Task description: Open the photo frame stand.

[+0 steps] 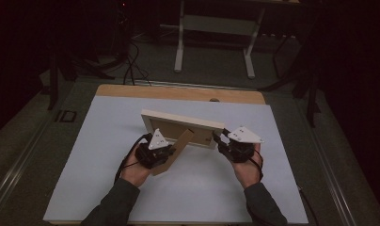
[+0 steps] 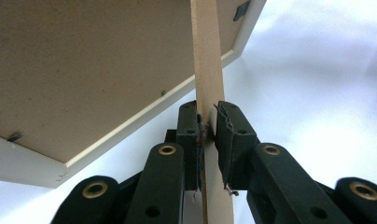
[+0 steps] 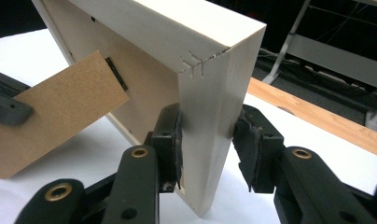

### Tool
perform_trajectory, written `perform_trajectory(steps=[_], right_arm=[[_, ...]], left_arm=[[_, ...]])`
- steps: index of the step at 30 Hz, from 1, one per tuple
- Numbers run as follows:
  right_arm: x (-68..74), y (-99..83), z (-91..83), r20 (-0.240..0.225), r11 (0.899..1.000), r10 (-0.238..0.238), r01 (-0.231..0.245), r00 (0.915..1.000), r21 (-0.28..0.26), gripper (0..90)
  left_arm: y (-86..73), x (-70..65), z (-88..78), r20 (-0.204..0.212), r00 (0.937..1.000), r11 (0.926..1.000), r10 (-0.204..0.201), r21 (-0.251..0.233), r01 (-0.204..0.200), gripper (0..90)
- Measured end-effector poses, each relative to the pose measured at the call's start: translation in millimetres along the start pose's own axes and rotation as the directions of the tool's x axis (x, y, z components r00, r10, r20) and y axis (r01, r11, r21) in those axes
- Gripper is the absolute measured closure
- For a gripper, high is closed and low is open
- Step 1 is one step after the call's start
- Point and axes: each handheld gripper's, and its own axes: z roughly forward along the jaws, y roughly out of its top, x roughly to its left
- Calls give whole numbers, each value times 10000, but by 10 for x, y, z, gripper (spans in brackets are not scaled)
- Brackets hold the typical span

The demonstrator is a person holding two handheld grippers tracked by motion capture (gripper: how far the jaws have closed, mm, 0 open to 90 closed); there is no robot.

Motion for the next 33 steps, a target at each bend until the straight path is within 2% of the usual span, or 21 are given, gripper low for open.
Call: perform_trajectory(steps=[13, 17, 22, 26, 33], right_arm=[[61, -64, -74, -191, 9996, -250, 248, 9995, -105, 616], [65, -88, -82, -264, 9997, -175, 170, 9995, -185, 611], [38, -103, -75, -472, 9996, 164, -175, 9987, -236, 599], [26, -109, -70, -531, 9996, 212, -220, 9984, -156, 573], [-37, -167, -102, -707, 9990, 457, -457, 9965, 19, 518]], left_arm=[[-53, -23, 20, 155, 9999, 10000, -25, 51, 24, 789], [-75, -23, 15, 226, 9997, 10000, -35, 76, 33, 773], [-103, 27, -13, 452, 9985, 9995, -312, -73, 316, 721], [-119, 61, -63, 619, 9969, 9984, -480, -276, 498, 670], [-173, 185, -185, 935, 9905, 9907, -1012, -816, 1089, 639]])
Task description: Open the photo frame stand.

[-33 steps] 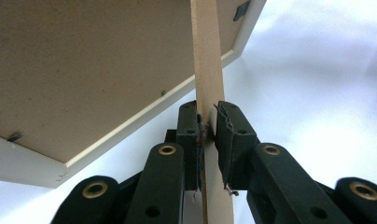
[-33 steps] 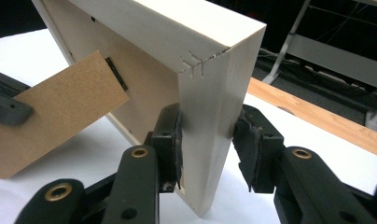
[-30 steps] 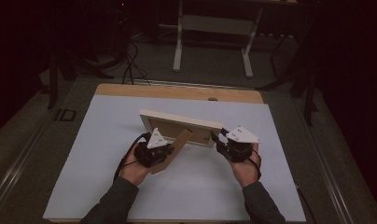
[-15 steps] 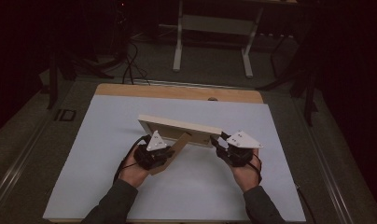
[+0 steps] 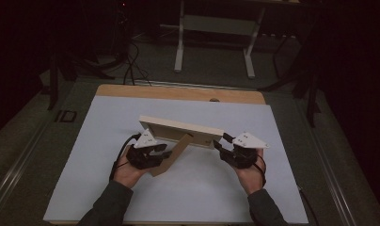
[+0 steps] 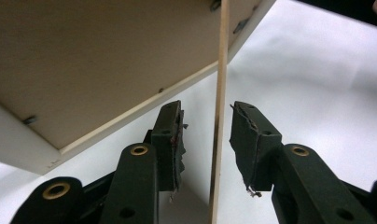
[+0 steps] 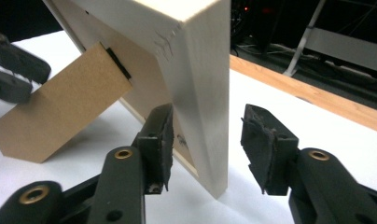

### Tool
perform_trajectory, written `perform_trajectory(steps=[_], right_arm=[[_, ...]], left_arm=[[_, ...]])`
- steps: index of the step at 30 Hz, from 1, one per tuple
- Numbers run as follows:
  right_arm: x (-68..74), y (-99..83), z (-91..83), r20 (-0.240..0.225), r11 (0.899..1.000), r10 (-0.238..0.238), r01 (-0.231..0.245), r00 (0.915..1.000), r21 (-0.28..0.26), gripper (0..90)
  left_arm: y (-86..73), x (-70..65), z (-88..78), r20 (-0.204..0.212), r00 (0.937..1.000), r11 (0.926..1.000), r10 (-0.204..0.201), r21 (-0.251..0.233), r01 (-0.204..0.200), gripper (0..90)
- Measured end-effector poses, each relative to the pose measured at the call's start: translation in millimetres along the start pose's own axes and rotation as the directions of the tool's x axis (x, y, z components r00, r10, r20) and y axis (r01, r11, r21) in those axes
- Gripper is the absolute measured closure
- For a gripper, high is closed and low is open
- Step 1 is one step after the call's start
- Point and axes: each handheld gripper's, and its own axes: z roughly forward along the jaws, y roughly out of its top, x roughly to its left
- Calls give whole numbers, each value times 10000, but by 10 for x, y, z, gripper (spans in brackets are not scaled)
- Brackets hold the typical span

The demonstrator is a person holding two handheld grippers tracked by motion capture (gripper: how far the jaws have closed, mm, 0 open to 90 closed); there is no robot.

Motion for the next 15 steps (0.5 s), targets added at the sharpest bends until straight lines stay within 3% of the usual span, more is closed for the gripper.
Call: perform_trajectory(steps=[5, 10, 15], right_arm=[[-59, -55, -48, -231, 9999, 64, -61, 9997, 128, 496], [-131, -146, -81, -420, 9995, 86, -74, 9991, 307, 498], [-221, -209, -106, -501, 9988, 261, -239, 9984, 438, 564]], left_arm=[[-23, 73, -77, -224, 9995, 9996, -235, -179, 231, 638], [-28, 118, -132, -802, 9963, 9993, -310, -210, 294, 641], [-24, 145, -172, -1415, 9892, 9990, -387, -292, 349, 636]])
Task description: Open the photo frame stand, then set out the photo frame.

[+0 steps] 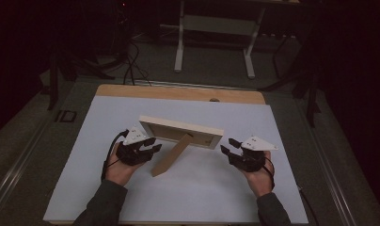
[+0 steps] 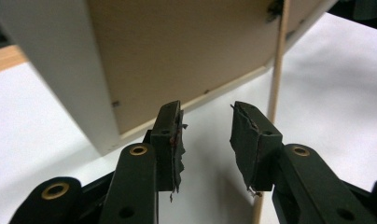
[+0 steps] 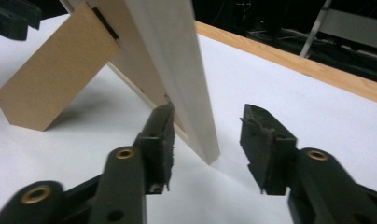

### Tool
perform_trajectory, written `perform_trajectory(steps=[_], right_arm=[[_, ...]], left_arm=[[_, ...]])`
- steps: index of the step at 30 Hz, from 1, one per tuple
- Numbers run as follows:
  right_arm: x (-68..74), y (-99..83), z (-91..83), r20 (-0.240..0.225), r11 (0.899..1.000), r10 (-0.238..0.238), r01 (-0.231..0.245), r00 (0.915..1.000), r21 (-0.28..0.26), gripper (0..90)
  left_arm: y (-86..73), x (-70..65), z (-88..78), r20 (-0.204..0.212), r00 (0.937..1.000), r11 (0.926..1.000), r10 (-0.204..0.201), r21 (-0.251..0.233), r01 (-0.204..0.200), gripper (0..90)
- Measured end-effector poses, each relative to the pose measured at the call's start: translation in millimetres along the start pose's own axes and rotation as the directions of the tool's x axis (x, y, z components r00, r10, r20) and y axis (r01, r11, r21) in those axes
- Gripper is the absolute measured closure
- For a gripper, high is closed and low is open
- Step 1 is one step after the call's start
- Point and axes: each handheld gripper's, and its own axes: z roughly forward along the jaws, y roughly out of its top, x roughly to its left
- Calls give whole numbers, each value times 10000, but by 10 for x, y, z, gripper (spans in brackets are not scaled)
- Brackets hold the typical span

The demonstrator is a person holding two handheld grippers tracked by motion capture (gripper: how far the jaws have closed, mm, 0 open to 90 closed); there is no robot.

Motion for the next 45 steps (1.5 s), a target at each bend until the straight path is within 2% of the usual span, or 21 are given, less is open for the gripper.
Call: perform_trajectory(steps=[5, 13, 20, 22, 26, 31, 34, 37, 40, 45], right_arm=[[-87, 7, 12, 9, 9998, 14, -14, 10000, 209, 633], [-235, -13, 124, 346, 9962, 603, -624, 9976, 604, 731], [-271, 42, 268, 331, 9933, 903, -924, 9954, 690, 780], [-286, 65, 307, 264, 9919, 1070, -1085, 9939, 659, 813], [-304, 107, 351, 101, 9893, 1339, -1343, 9909, 574, 875], [-348, 133, 389, -92, 9854, 1608, -1600, 9869, 579, 898], [-354, 150, 407, -147, 9857, 1580, -1568, 9873, 615, 899], [-373, 163, 418, -285, 9822, 1807, -1789, 9831, 570, 899], [-373, 183, 440, -390, 9823, 1815, -1792, 9826, 550, 899], [-360, 219, 472, -623, 9814, 1872, -1840, 9803, 550, 899]], left_arm=[[16, 27, -31, -487, 9988, 9999, -107, -119, 101, 631], [18, 87, -53, -853, 9954, 9987, -448, -275, 426, 625], [27, 104, -75, -858, 9941, 9971, -658, -426, 623, 621], [32, 102, -79, -844, 9933, 9961, -785, -473, 747, 621], [53, 83, -67, -833, 9936, 9966, -759, -390, 729, 625], [104, 68, -67, -816, 9927, 9954, -889, -442, 855, 706], [143, 63, -60, -951, 9918, 9956, -851, -467, 809, 803], [182, 66, -60, -1026, 9908, 9949, -886, -577, 830, 900], [215, 53, -51, -1095, 9910, 9960, -776, -515, 724, 900], [241, 54, -27, -1183, 9895, 9958, -830, -490, 777, 900]])
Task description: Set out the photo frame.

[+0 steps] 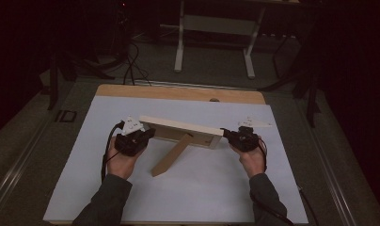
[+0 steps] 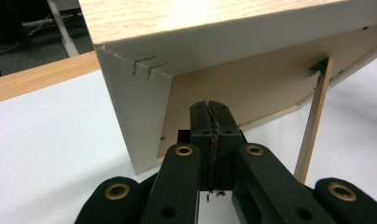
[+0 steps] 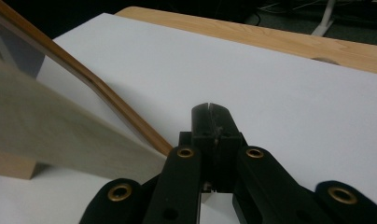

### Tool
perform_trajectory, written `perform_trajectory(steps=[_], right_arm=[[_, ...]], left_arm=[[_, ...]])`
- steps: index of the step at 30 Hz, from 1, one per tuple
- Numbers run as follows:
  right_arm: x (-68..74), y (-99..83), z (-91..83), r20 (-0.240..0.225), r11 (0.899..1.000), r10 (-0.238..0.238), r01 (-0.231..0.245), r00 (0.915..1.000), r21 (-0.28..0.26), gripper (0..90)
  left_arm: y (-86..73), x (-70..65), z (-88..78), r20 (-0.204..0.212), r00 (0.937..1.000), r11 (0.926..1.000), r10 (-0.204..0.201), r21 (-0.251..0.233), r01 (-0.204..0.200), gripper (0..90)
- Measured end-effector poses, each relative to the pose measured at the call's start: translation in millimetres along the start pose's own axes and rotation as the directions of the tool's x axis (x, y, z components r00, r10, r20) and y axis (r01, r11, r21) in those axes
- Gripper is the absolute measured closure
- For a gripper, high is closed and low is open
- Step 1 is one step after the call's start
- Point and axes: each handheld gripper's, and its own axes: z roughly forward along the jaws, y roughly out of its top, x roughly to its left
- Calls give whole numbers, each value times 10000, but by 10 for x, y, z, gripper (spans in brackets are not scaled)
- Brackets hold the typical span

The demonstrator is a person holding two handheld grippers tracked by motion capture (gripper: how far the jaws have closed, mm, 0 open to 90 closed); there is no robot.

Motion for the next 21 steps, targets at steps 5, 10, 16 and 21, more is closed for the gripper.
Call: perform_trajectory(steps=[5, 10, 16, 21], right_arm=[[16, 16, 26, -227, 10000, 25, -25, 9997, 8, 899], [35, 21, 56, -437, 10000, -47, 51, 9990, 70, 899], [46, 11, 86, -667, 9999, -9, 18, 9978, 136, 900], [46, 0, 94, -771, 9999, 36, -23, 9970, 158, 899]], left_arm=[[14, -6, 27, -40, 10000, 10000, 28, 39, -28, 900], [27, -7, 50, -57, 10000, 10000, -13, 54, 13, 900], [29, -14, 89, -28, 10000, 9999, -86, 63, 86, 900], [30, -12, 103, -51, 10000, 9999, -83, 90, 83, 900]])
